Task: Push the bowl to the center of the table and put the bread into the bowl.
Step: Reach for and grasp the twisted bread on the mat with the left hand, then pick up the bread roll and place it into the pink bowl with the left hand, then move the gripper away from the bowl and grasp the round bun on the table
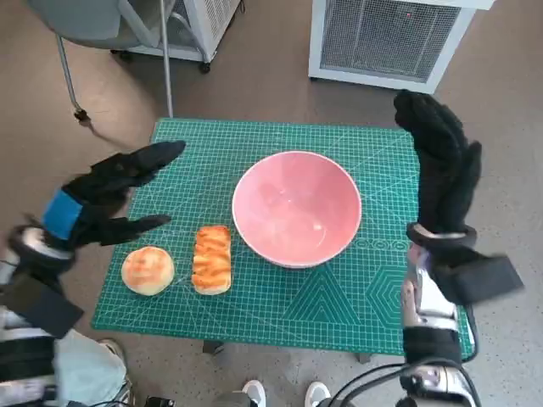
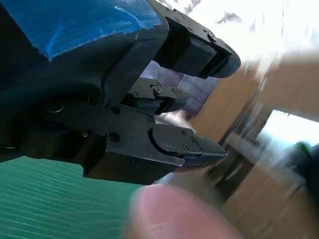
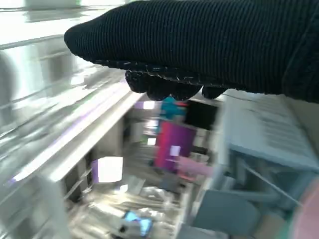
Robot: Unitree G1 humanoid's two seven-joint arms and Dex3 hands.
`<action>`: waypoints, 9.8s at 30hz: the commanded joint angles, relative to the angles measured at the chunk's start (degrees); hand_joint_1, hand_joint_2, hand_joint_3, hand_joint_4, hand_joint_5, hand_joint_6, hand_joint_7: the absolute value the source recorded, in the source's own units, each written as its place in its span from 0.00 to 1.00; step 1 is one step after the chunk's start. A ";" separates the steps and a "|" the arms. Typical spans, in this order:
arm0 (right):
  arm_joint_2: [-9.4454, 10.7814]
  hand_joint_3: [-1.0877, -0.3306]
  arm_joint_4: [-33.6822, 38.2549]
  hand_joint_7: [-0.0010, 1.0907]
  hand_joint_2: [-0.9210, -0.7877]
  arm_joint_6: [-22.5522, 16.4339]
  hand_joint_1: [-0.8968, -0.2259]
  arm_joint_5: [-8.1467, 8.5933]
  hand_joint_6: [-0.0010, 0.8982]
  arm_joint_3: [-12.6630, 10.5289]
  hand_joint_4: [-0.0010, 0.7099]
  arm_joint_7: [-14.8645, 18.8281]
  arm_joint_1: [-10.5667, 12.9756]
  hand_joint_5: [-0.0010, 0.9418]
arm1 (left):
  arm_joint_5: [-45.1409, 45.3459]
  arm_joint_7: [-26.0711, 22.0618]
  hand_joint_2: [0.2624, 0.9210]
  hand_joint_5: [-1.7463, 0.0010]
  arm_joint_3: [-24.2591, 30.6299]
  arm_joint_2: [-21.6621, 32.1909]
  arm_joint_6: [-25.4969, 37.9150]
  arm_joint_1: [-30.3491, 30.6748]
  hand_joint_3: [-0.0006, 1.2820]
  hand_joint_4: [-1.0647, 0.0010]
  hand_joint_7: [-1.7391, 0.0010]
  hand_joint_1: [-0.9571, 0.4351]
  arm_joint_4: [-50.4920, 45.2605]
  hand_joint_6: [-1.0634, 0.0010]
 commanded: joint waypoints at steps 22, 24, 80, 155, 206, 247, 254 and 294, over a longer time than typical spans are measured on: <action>-0.45 0.57 -8.87 0.66 0.00 4.99 0.62 0.17 0.00 1.59 0.49 -0.74 4.86 0.02 | 46.78 20.19 1.00 0.99 -16.87 8.43 -22.43 -14.75 0.11 0.60 0.99 0.63 12.13 0.46; -0.40 0.57 -8.82 0.66 0.00 5.01 0.62 0.35 0.00 1.64 0.49 -0.68 4.83 0.02 | 50.49 23.42 1.00 0.99 -18.81 8.39 -21.39 -15.79 0.10 0.60 0.99 0.63 11.97 0.46; -0.07 0.58 -10.77 0.66 0.00 5.24 0.61 1.53 0.00 0.56 0.50 -1.69 8.02 0.02 | 71.76 52.79 1.00 1.00 -57.35 0.36 -6.48 -29.11 0.07 0.69 1.00 0.56 31.48 0.56; 0.37 0.58 -9.91 0.67 0.00 4.89 0.61 1.59 0.00 2.20 0.50 -1.59 7.35 0.02 | 50.74 63.17 1.00 0.29 -42.43 -8.20 -10.92 -42.76 0.12 0.45 0.26 0.69 27.78 0.49; 1.37 0.58 -15.90 0.67 0.00 7.03 0.62 -0.27 0.00 2.51 0.51 -4.37 11.34 0.02 | 9.91 -7.39 0.98 1.00 -24.16 -7.21 16.14 -27.85 0.00 0.83 0.92 0.48 6.93 0.72; -0.08 0.56 -13.11 0.68 0.00 8.18 0.61 3.10 0.00 2.64 0.51 -0.44 8.46 0.02 | 2.67 -15.83 0.78 1.00 -2.92 17.46 26.70 7.81 0.00 0.82 0.99 0.62 -15.54 0.62; -0.46 0.56 -13.52 0.68 0.00 8.81 0.62 3.66 0.00 2.75 0.50 0.71 8.35 0.02 | 5.29 -16.46 0.79 1.00 -5.58 16.82 25.00 7.94 0.00 0.84 1.00 0.65 -15.72 0.66; -1.76 0.56 -15.08 0.67 0.00 10.16 0.61 4.93 0.00 1.33 0.50 2.29 8.85 0.02 | 29.50 -8.74 0.90 0.95 -25.11 8.96 32.18 4.23 0.02 0.51 0.90 0.71 -3.23 0.43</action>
